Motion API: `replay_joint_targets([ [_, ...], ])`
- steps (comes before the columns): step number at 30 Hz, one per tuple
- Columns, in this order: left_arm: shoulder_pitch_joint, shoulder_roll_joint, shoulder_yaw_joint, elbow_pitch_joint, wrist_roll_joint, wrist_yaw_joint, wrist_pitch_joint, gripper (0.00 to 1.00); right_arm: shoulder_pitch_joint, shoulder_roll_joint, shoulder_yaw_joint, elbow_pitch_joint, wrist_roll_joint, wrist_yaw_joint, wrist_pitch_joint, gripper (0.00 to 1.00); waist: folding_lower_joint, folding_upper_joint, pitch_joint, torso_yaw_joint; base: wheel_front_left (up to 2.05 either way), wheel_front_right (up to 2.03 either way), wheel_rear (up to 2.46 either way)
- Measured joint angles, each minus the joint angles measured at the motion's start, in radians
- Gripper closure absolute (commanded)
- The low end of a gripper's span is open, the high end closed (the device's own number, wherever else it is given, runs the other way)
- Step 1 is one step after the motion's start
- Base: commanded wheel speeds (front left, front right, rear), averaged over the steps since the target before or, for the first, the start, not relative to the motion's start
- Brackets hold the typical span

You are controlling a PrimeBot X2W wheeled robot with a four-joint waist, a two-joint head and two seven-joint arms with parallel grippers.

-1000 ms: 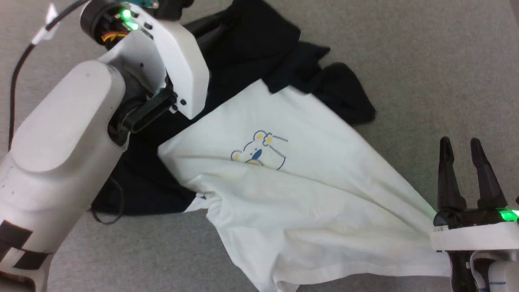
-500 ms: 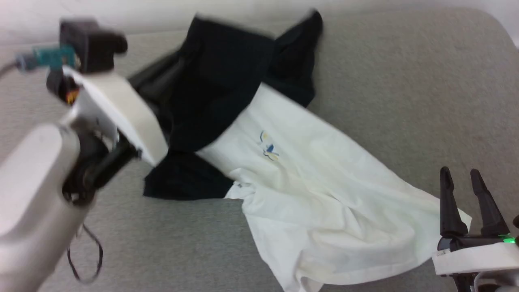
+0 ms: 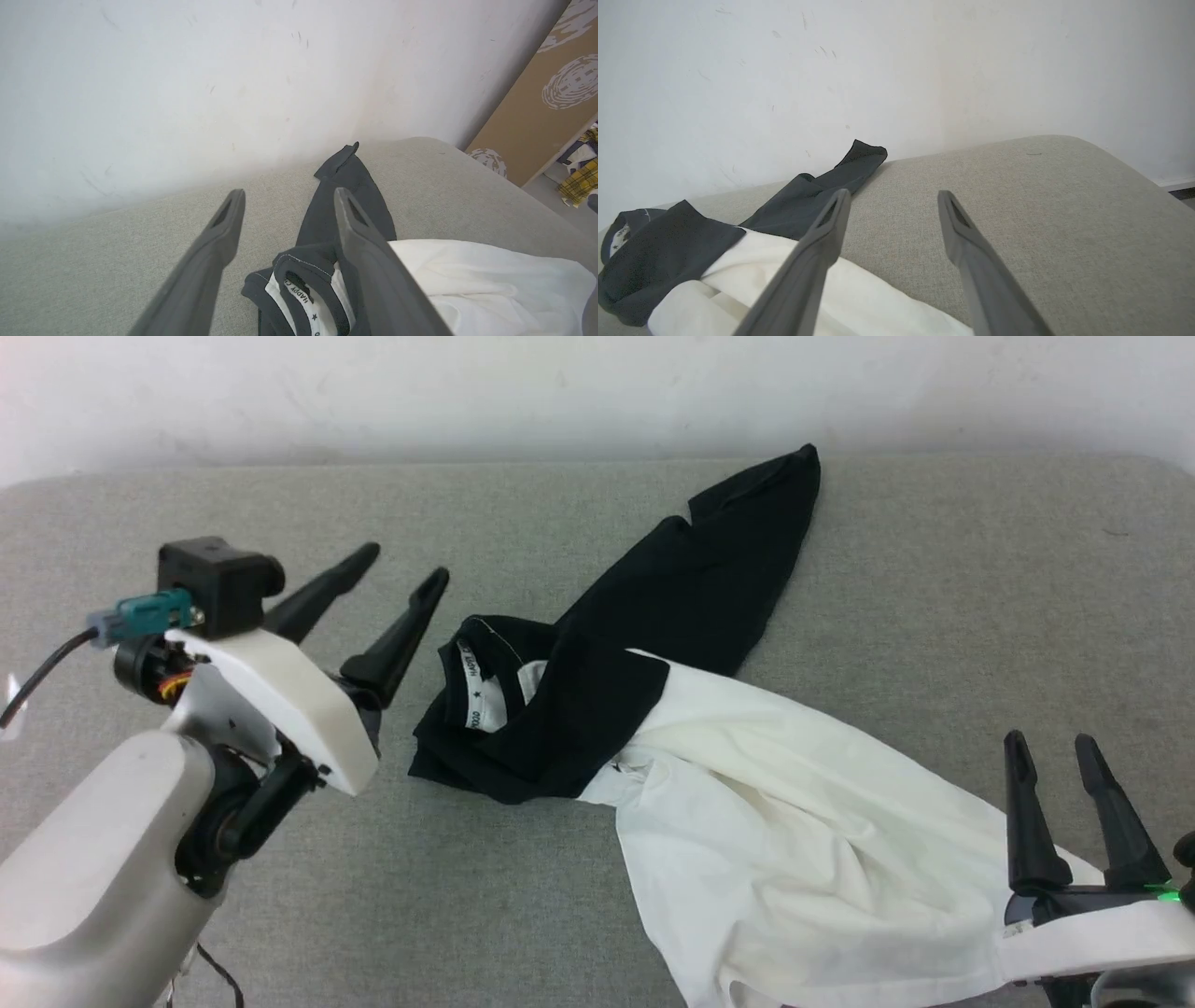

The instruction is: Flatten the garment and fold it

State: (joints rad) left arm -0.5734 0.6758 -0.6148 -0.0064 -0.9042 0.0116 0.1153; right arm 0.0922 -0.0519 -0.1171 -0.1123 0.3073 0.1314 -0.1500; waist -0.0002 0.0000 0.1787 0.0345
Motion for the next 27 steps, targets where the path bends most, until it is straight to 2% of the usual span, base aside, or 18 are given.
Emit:
replay_joint_targets([
  [3,0.0,0.012,0.004,-0.028,0.056,0.029,-0.037,0.0,0.012,0.0,0.002,-0.002,0.0,0.0,0.001,0.0,0.0,0.0,-0.004,-0.001,0.0,0.0,0.0],
  [5,0.0,0.0,0.005,-0.067,0.069,0.052,-0.055,0.0,0.021,0.0,-0.003,-0.004,0.0,0.0,0.006,0.0,0.0001,0.0,-0.001,-0.002,0.0,0.0,0.0],
  [7,-0.005,-0.02,-0.032,-0.102,0.091,0.051,-0.032,0.0,0.025,0.0,-0.011,-0.009,0.0,0.0,0.009,0.0,0.0002,0.0,0.005,0.003,0.0,0.0,0.0],
  [8,-0.013,-0.029,-0.057,-0.111,0.105,0.045,-0.008,0.0,0.026,0.0,-0.014,-0.012,-0.001,0.0,0.012,0.0,0.0001,0.0,0.01,0.006,0.0,0.0,0.0],
  [10,-0.09,-0.058,-0.131,-0.107,0.132,0.001,0.096,0.0,0.024,0.0,-0.015,-0.028,-0.011,0.0,0.026,0.0,0.0002,0.0,0.027,0.015,0.0,0.0,0.0],
  [14,-0.246,-0.112,-0.194,-0.05,0.141,-0.06,0.246,0.0,0.0,0.0,-0.002,-0.051,-0.018,0.0,0.037,0.0,0.0003,0.0,0.063,0.018,0.0,0.0,0.0],
  [17,-0.318,-0.133,-0.213,0.012,0.136,-0.074,0.323,0.0,-0.03,0.0,0.014,-0.054,-0.017,0.0,0.036,0.0,0.0004,0.0,0.095,0.008,0.0,0.0,0.0],
  [21,-0.351,-0.128,-0.231,0.08,0.109,-0.09,0.41,0.0,-0.043,0.0,0.017,-0.046,-0.015,0.0,0.031,0.0,0.0004,0.0,0.141,-0.017,0.0,0.0,0.0],
  [27,-0.351,-0.109,-0.232,0.104,0.072,-0.091,0.458,0.0,-0.049,0.0,0.005,-0.02,-0.006,0.0,-0.001,0.0,0.0005,0.0,0.203,-0.064,0.0,0.0,0.0],
])
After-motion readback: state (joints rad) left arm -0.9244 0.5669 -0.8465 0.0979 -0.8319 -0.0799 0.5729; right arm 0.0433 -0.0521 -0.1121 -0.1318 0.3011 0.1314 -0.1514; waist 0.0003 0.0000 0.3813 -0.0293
